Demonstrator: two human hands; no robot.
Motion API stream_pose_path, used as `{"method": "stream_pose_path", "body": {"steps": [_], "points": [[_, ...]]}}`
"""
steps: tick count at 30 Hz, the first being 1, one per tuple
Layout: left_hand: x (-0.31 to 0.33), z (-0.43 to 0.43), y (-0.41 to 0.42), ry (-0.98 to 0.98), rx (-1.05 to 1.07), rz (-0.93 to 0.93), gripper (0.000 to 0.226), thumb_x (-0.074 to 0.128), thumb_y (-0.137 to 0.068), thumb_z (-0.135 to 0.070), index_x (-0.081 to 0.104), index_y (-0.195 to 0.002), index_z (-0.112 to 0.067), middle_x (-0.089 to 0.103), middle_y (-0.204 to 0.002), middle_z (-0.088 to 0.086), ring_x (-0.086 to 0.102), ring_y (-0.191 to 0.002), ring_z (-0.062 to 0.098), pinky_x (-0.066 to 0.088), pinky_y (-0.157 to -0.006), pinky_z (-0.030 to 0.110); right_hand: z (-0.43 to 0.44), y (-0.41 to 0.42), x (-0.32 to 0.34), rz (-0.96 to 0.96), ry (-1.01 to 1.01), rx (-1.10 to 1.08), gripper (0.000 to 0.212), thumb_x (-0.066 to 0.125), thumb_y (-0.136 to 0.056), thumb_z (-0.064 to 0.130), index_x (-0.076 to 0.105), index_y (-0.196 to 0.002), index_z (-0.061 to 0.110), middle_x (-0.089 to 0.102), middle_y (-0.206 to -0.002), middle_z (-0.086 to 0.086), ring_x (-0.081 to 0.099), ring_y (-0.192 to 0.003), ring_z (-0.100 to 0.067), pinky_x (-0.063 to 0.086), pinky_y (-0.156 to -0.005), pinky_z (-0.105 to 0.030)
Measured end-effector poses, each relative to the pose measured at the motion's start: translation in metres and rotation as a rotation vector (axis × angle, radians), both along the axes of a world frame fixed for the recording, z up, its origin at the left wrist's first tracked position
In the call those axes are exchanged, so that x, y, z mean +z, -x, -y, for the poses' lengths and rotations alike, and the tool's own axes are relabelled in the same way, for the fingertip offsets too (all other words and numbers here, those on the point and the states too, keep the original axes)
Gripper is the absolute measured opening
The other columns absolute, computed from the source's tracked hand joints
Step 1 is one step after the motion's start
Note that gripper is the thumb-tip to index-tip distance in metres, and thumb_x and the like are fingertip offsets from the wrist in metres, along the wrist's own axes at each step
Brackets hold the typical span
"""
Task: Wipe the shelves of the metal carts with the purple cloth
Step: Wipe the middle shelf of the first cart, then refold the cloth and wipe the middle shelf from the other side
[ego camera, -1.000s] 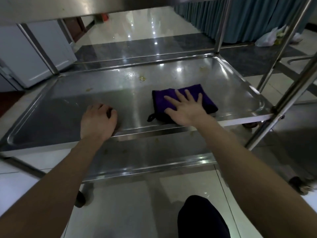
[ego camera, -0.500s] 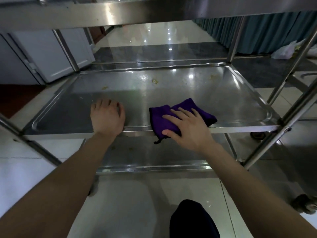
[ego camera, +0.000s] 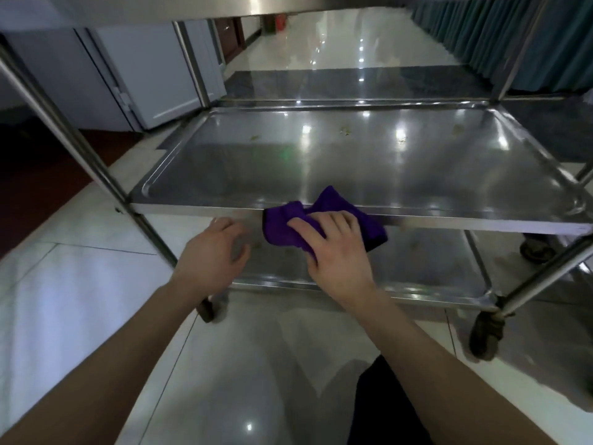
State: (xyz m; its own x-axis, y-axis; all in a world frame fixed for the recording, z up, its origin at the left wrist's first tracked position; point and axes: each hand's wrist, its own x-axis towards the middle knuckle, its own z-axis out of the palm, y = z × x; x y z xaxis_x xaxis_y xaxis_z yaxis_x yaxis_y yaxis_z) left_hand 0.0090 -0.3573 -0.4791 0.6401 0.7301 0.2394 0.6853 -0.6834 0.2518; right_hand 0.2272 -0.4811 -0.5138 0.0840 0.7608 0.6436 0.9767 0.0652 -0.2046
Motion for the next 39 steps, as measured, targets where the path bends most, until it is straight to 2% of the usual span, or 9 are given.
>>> {"method": "stream_pose_path", "body": {"steps": [3,9,16,19,24,27,31,35,39], "points": [[-0.012,-0.006,0.048,0.17,0.056,-0.125,0.024,0.071,-0.101,-0.029,0.072,-0.122,-0.017,0.058,-0.11,-0.004,0.069,-0.097,0.025,0.059,-0.085,0.043,-0.02,0.059,-0.011,-0.026,0.114,0.124,0.065,0.085,-0.077,0.006,0.069,-0.14,0.015,0.069,-0.125,-0.016,0.063,-0.116,-0.039,0.046,-0.11,-0.062],[-0.045,-0.027,0.146,0.415,0.195,-0.258,0.037,0.069,-0.103,-0.04,0.065,-0.138,-0.026,0.059,-0.132,0.001,0.067,-0.116,0.021,0.054,-0.098,0.038,-0.062,0.136,-0.063,-0.117,0.363,0.204,0.066,0.081,-0.084,0.002,0.064,-0.146,0.016,0.065,-0.135,-0.017,0.063,-0.12,-0.041,0.048,-0.109,-0.059],[-0.055,-0.061,0.184,0.293,0.225,-0.104,0.04,0.061,-0.104,-0.049,0.062,-0.139,-0.03,0.063,-0.129,-0.003,0.069,-0.108,0.023,0.058,-0.09,0.044,-0.123,0.196,-0.089,-0.239,0.558,0.151,0.053,0.071,-0.098,0.015,0.061,-0.149,0.024,0.064,-0.137,-0.009,0.063,-0.117,-0.034,0.051,-0.103,-0.052],[-0.072,-0.059,0.215,0.456,0.285,-0.148,0.044,0.061,-0.105,-0.047,0.059,-0.146,-0.03,0.06,-0.138,-0.004,0.068,-0.116,0.023,0.057,-0.096,0.045,-0.125,0.219,-0.065,-0.344,0.608,0.143,0.048,0.072,-0.097,0.015,0.064,-0.144,0.022,0.065,-0.138,-0.007,0.062,-0.118,-0.032,0.051,-0.104,-0.049],[-0.061,-0.01,0.252,0.851,0.64,0.184,0.029,0.066,-0.106,-0.026,0.071,-0.134,-0.02,0.073,-0.122,-0.001,0.073,-0.109,0.022,0.056,-0.101,0.042,-0.111,0.255,0.017,-0.413,0.69,0.094,0.043,0.073,-0.1,0.021,0.065,-0.142,0.024,0.066,-0.135,-0.003,0.061,-0.12,-0.026,0.05,-0.105,-0.041],[-0.02,0.042,0.27,1.075,0.839,0.365,0.012,0.066,-0.106,-0.021,0.078,-0.108,-0.022,0.079,-0.098,-0.003,0.076,-0.097,0.022,0.058,-0.095,0.04,-0.099,0.277,0.087,-0.427,0.767,0.168,0.044,0.073,-0.101,0.022,0.064,-0.143,0.024,0.066,-0.131,-0.003,0.062,-0.116,-0.024,0.052,-0.101,-0.039],[0.093,0.061,0.308,1.284,1.024,0.77,0.035,0.055,-0.112,-0.04,0.081,-0.108,-0.016,0.083,-0.101,0.003,0.077,-0.104,0.025,0.058,-0.103,0.054,-0.094,0.308,0.192,-0.413,0.87,0.241,0.045,0.072,-0.102,0.022,0.062,-0.146,0.025,0.066,-0.133,-0.003,0.062,-0.117,-0.023,0.055,-0.102,-0.04],[0.219,0.022,0.343,1.342,0.992,0.896,0.061,0.05,-0.101,-0.067,0.083,-0.108,-0.017,0.084,-0.108,0.001,0.076,-0.11,0.02,0.055,-0.102,0.045,-0.104,0.353,0.301,-0.409,0.881,0.351,0.047,0.072,-0.1,0.021,0.063,-0.146,0.023,0.066,-0.134,-0.003,0.063,-0.117,-0.026,0.053,-0.105,-0.044],[0.324,-0.023,0.367,1.356,0.87,0.998,0.04,0.064,-0.1,-0.054,0.081,-0.115,-0.02,0.083,-0.109,0.008,0.078,-0.107,0.021,0.055,-0.101,0.041,-0.13,0.397,0.378,-0.352,0.811,0.454,0.051,0.075,-0.099,0.02,0.063,-0.148,0.016,0.064,-0.14,-0.009,0.064,-0.12,-0.031,0.054,-0.105,-0.051]]}}
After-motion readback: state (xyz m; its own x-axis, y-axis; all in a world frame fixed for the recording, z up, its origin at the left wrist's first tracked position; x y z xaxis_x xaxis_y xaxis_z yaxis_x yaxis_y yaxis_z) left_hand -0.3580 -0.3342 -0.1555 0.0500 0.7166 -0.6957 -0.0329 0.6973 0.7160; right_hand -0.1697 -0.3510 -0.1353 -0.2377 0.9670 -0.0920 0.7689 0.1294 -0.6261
